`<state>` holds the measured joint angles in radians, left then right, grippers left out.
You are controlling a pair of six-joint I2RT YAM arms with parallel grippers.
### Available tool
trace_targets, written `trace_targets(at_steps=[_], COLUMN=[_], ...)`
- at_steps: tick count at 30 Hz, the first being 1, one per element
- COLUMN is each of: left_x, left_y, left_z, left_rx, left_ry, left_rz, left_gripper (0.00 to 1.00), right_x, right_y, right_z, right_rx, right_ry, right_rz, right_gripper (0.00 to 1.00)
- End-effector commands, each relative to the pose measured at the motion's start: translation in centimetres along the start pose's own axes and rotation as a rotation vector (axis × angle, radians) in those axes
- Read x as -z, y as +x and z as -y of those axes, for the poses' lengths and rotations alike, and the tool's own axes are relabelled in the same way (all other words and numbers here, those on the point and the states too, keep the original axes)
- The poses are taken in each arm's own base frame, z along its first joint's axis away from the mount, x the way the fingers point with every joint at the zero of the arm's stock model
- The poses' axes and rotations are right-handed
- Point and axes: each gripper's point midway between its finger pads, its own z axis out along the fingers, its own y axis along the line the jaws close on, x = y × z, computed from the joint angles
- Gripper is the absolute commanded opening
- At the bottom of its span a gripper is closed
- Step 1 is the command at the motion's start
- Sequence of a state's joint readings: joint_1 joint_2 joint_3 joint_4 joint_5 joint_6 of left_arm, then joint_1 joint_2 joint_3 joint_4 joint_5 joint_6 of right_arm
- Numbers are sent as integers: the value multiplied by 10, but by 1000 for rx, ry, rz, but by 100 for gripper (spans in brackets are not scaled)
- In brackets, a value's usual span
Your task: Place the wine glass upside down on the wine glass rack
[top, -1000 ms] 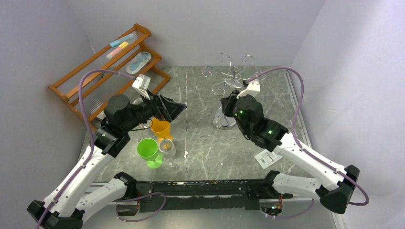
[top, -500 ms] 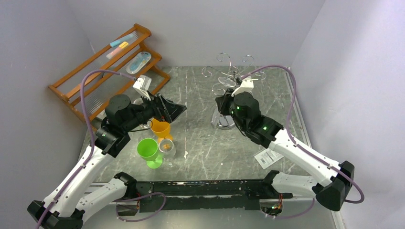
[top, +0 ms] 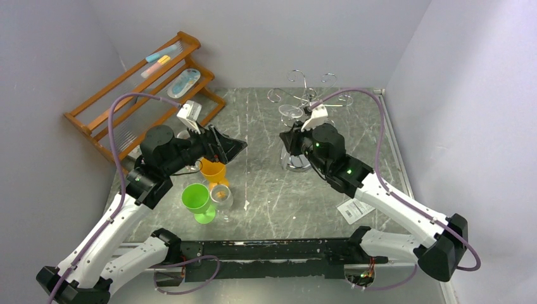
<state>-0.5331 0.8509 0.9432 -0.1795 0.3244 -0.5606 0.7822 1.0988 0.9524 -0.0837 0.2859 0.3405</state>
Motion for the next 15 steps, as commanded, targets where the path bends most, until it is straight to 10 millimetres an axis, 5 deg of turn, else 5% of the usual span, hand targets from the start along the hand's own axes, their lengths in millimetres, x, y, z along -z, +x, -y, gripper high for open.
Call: trace_targets(at_steps=[1,15], left_x=[2,1], left_y=[0,7], left_z=[-1,-8], left_rx=[-1,10], left_ry=[-15,-40], left_rz=[-8,-24], left_gripper=[97,97], right_x=[8,24], right_y=[-21,-18], right_z=[-15,-16], right_rx=[59,104], right_ry=[-111,-177], right_rz=[81,98], right_gripper=[0,0])
